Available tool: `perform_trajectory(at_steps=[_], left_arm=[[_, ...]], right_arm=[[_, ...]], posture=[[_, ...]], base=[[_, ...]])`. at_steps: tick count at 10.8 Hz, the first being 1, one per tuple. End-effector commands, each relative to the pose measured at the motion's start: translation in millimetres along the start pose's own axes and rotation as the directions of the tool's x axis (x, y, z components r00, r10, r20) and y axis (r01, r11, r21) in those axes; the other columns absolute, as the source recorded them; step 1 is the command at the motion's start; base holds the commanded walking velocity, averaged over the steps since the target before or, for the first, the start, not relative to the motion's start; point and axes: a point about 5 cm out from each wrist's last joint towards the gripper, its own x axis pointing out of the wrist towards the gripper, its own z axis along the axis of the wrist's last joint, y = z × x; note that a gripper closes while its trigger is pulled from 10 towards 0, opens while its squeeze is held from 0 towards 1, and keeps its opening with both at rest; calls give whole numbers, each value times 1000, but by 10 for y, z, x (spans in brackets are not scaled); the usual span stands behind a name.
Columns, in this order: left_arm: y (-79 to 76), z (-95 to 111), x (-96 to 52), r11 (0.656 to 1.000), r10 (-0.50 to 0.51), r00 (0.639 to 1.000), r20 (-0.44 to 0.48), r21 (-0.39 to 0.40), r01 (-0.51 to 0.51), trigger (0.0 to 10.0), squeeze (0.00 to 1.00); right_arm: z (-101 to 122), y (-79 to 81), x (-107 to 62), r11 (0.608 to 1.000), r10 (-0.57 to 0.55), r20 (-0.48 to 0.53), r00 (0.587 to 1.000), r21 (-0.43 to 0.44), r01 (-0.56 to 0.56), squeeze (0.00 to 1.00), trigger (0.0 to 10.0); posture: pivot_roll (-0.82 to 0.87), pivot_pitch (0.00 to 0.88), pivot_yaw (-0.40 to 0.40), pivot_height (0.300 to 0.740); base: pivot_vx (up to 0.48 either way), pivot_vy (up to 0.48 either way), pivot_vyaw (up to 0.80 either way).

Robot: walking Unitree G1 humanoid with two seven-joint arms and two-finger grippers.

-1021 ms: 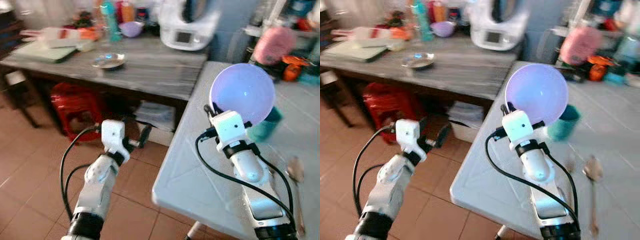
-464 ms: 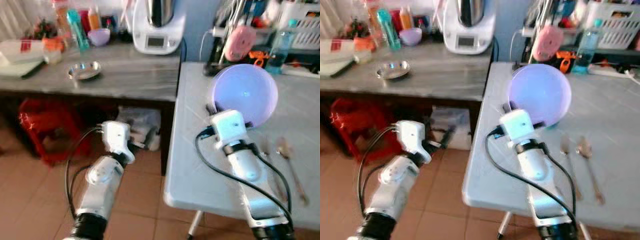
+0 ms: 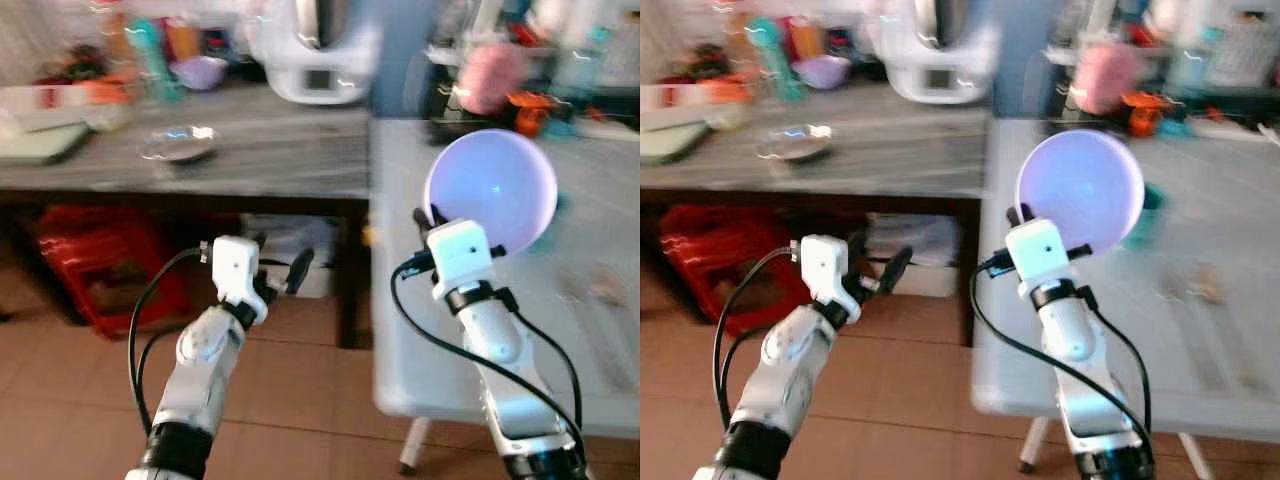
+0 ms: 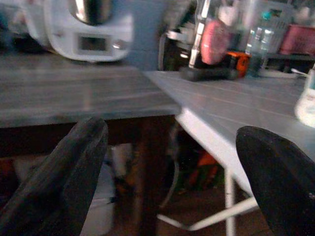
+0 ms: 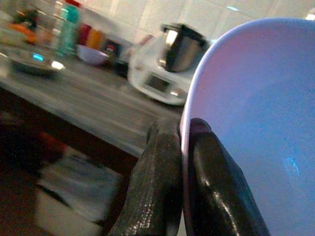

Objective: Setting the table

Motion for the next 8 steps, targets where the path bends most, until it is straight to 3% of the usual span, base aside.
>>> perform_trajectory(at_steps=[1, 8], left_arm=[[58, 2, -23, 1000, 9, 1000, -7, 15, -9, 10000, 0], [19, -14, -9, 1000, 3, 1000, -6, 23, -3, 10000, 0]], right_arm=[[87, 42, 28, 1000, 13, 38, 999, 2, -13, 0, 10000], [77, 32, 48, 1000, 16, 40, 999, -3, -16, 0, 10000]], posture=[[-20, 0, 72, 740], [-18, 0, 62, 740]], base=[[0, 412, 0], [0, 415, 0]])
